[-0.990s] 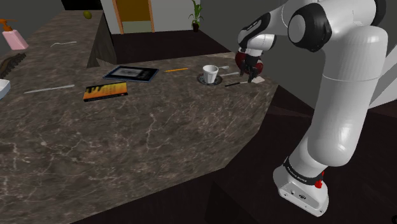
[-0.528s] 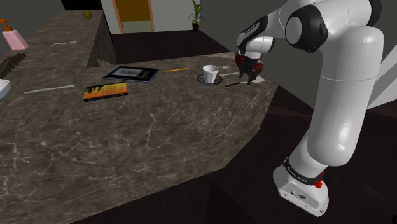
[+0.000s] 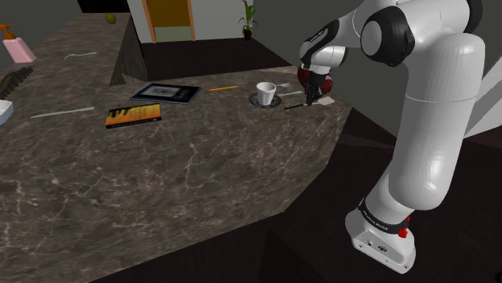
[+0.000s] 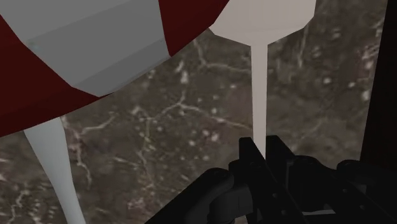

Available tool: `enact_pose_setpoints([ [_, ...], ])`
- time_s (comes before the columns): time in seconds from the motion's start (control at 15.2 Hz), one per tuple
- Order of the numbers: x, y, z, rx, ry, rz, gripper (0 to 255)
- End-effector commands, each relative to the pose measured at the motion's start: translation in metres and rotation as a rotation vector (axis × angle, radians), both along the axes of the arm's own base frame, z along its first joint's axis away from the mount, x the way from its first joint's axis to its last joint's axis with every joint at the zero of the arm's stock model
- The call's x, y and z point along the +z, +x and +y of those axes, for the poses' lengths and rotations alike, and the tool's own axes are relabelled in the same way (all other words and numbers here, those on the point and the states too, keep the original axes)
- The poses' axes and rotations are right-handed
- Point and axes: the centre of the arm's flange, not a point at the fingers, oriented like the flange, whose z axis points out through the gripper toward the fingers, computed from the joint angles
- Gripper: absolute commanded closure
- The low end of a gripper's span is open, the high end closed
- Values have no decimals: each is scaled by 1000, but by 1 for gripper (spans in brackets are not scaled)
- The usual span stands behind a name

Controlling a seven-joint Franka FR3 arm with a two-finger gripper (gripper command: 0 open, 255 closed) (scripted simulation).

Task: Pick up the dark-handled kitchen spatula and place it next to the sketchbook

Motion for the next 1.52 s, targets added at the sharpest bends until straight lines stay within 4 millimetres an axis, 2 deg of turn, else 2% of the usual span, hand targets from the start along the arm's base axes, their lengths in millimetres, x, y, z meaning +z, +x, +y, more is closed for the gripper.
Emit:
enact_pose_setpoints([
  [0.0,0,0,0,0,0,0,255],
  [0.2,0,0,0,0,0,0,255],
  [1.45,100,0,0,0,0,0,255],
])
